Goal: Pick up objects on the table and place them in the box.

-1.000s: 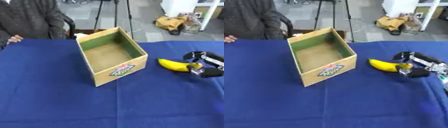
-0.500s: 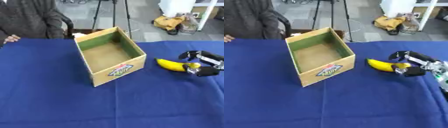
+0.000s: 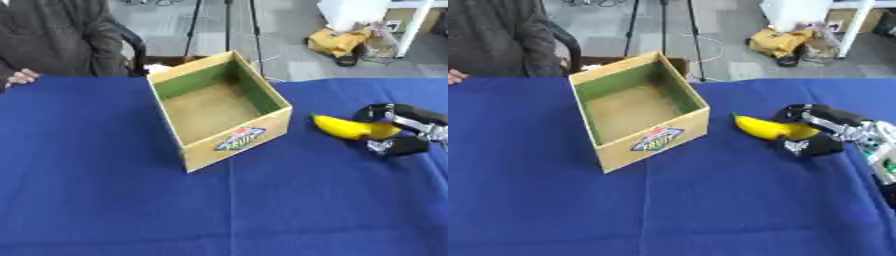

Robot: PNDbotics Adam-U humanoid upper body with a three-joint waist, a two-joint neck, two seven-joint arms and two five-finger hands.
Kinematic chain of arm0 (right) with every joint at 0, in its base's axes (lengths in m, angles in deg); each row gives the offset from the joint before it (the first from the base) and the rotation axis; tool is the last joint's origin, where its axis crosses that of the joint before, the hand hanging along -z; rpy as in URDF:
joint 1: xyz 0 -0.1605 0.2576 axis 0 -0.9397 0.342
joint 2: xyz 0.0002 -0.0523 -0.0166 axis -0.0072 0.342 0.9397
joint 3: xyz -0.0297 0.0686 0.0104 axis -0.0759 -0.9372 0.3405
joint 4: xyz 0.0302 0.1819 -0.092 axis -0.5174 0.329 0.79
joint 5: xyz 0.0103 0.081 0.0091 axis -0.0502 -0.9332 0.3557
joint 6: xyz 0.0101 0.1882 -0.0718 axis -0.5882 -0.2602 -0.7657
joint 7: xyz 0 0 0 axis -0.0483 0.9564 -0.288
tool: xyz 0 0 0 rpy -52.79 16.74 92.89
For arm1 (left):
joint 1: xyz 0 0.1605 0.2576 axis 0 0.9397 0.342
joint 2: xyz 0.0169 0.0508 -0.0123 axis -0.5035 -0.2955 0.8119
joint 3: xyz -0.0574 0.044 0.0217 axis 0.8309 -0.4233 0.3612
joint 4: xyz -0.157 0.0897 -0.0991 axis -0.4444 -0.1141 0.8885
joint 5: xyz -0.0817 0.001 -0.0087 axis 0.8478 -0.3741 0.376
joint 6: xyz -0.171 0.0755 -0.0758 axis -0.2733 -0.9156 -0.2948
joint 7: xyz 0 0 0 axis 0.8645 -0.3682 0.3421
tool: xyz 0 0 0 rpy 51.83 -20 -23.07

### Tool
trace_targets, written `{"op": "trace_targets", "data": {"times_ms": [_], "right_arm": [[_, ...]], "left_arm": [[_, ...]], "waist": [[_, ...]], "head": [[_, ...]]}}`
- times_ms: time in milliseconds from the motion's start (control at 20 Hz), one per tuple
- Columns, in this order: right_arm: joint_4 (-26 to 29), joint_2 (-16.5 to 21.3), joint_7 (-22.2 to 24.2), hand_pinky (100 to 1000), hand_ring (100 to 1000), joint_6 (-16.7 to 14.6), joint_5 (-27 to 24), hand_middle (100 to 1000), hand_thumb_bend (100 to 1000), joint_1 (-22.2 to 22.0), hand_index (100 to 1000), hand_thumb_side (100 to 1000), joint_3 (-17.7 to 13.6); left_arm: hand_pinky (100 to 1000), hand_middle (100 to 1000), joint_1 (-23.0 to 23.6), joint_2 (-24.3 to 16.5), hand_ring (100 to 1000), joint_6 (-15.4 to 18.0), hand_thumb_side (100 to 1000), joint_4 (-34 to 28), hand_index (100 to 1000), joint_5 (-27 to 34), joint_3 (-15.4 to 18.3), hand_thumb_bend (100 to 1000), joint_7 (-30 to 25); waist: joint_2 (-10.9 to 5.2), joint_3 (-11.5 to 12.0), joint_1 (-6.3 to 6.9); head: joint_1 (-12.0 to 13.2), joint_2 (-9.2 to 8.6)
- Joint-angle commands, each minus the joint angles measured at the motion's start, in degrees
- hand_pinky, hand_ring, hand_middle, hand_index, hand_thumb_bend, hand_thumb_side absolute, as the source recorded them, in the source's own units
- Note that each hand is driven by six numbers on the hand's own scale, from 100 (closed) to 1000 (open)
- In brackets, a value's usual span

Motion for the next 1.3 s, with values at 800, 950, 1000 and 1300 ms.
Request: {"op": "trace_targets", "data": {"times_ms": [800, 950, 1000, 1300], "right_arm": [[0.53, 0.89, -4.86, 762, 747, -1.13, 6.66, 742, 100, 0.26, 786, 333, 0.11], [0.78, 0.96, -5.47, 755, 745, -1.16, 6.17, 737, 100, 0.24, 782, 318, 0.11], [0.84, 0.98, -5.6, 754, 746, -1.11, 5.92, 736, 100, 0.25, 781, 309, 0.1], [1.53, 1.17, -5.22, 742, 744, -0.86, 3.07, 728, 100, 0.53, 777, 289, 0.09]], "left_arm": [[549, 521, -0.06, -0.42, 625, 0.19, 1000, -0.8, 709, -0.09, 0.21, 244, -0.49], [550, 521, -0.07, -0.45, 625, 0.14, 1000, -0.8, 709, -0.08, 0.2, 245, -0.57], [550, 521, -0.05, -0.47, 625, 0.12, 1000, -0.78, 709, -0.08, 0.21, 245, -0.58], [550, 521, 0.08, -0.62, 628, -0.02, 1000, -0.63, 708, 0.08, 0.22, 247, -0.67]], "waist": [[-0.92, -0.85, 0.19], [-1.03, -1.01, 0.19], [-1.09, -1.06, 0.21], [-1.74, -1.79, 0.38]], "head": [[0.08, -1.04], [0.16, -1.07], [0.21, -1.04], [0.25, -0.79]]}}
